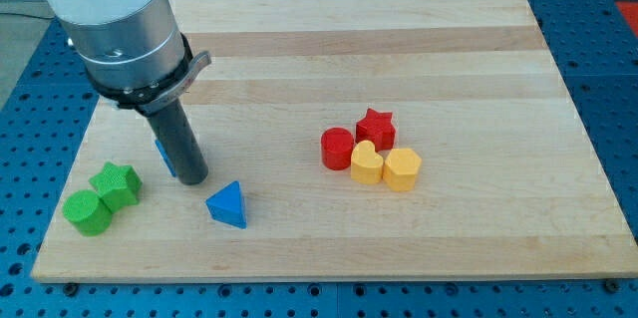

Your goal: Move the blue triangle to the bottom right of the green circle

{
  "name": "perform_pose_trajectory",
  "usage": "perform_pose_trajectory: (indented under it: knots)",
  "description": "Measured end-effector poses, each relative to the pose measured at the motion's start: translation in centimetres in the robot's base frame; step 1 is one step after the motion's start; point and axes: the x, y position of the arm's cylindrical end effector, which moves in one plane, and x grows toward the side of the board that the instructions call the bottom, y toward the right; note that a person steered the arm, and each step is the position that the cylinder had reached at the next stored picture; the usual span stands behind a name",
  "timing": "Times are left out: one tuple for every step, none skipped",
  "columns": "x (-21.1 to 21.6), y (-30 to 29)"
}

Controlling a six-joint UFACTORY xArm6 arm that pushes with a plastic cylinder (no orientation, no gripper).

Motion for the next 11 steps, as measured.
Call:
perform_pose_trajectory:
  knots:
    - [-4.3, 5.0]
    - [-3.5, -3.1]
    - [-1.0, -3.9]
    - [-2.0, 3.9]
    - [3.6, 7.1]
    - [4.1, 5.8]
    - [7.7, 5.9]
    - [9.8, 11.1]
    - [10.9, 7.7]
    - [8.6, 4.3]
    - [6.6, -3.1]
